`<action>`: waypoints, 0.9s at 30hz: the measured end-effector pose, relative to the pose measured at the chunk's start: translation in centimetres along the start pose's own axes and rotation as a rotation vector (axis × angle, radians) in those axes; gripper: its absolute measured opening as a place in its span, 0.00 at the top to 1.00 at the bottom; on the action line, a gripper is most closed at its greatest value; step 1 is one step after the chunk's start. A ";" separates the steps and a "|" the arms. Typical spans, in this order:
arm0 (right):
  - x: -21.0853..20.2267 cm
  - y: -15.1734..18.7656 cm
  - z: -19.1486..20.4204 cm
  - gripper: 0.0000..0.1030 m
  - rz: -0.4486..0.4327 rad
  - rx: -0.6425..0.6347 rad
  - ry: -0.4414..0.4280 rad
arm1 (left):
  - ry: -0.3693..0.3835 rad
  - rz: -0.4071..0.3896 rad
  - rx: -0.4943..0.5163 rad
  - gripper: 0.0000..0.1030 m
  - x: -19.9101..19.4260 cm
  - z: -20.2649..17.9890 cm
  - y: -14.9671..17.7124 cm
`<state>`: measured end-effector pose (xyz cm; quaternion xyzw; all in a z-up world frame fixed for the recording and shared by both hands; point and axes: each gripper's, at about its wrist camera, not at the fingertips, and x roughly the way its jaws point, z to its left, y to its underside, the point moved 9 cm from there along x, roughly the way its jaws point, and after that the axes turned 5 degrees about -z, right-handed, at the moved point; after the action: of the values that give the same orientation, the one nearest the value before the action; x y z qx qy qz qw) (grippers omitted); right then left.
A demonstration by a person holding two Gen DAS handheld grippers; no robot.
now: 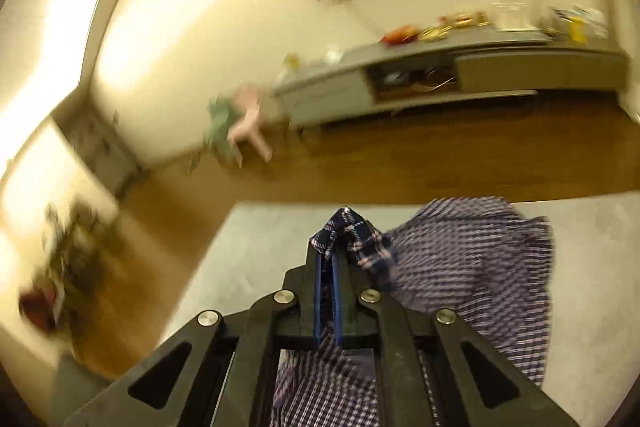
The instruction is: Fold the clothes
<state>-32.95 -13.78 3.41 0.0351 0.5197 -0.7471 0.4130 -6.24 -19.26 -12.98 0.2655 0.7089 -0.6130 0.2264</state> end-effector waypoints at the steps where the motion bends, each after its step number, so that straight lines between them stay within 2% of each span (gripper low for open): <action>1: -1.8 -0.9 -2.2 0.95 -0.041 0.028 0.013 | 0.035 0.001 0.045 1.00 -0.1 -1.8 0.0; 3: -5.5 -2.0 -6.4 0.95 -0.111 0.061 0.048 | 0.119 0.035 0.127 0.98 0.1 -5.3 0.7; 5: -7.7 -1.7 -11.0 0.95 -0.126 0.030 0.111 | 0.119 0.102 0.176 0.96 1.6 -7.2 2.1; 7: -8.2 0.3 -15.2 0.94 -0.079 0.020 0.169 | 0.154 0.157 0.205 0.88 2.7 -8.8 3.1; 10: -7.4 3.4 -19.7 0.93 -0.028 0.039 0.216 | 0.249 0.147 0.211 0.71 1.9 -10.6 2.6; 12: -6.4 5.4 -22.4 0.93 0.001 0.051 0.240 | 0.315 0.122 0.202 0.71 0.8 -11.4 1.9; 13: -5.7 6.3 -23.5 0.93 0.016 0.059 0.250 | 0.320 0.105 0.199 0.71 0.3 -11.0 1.2; 15: -5.3 7.5 -24.8 0.93 0.022 0.069 0.262 | 0.275 0.067 0.194 0.68 -0.7 -9.2 0.2; 17: -5.1 7.7 -25.7 0.93 0.009 0.069 0.272 | 0.230 0.063 0.165 0.57 -1.2 -7.0 0.3; 18: -5.0 7.4 -25.7 0.93 -0.003 0.056 0.280 | 0.215 0.081 0.157 0.51 -1.1 -6.4 0.9; 21: -5.6 5.4 -23.1 0.93 -0.078 -0.044 0.277 | 0.094 0.136 0.212 0.50 -0.1 -4.9 2.9; 23: -6.3 4.5 -17.2 0.93 -0.131 -0.190 0.173 | 0.016 0.168 0.217 0.52 1.1 -3.7 3.5; 24: -6.7 4.5 -13.9 0.93 -0.146 -0.265 0.100 | -0.016 0.175 0.209 0.56 1.6 -3.1 3.6; 25: -7.1 4.6 -10.6 0.93 -0.161 -0.339 0.028 | -0.043 0.183 0.194 0.70 2.1 -2.5 3.7; 27: -7.4 4.6 -5.5 0.93 -0.169 -0.442 -0.039 | -0.072 0.200 0.143 0.86 2.7 -1.3 3.5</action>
<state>-27.19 -5.61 1.00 -0.1141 0.6638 -0.6474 0.3567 -6.05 -17.37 -17.16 0.3283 0.6247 -0.6455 0.2921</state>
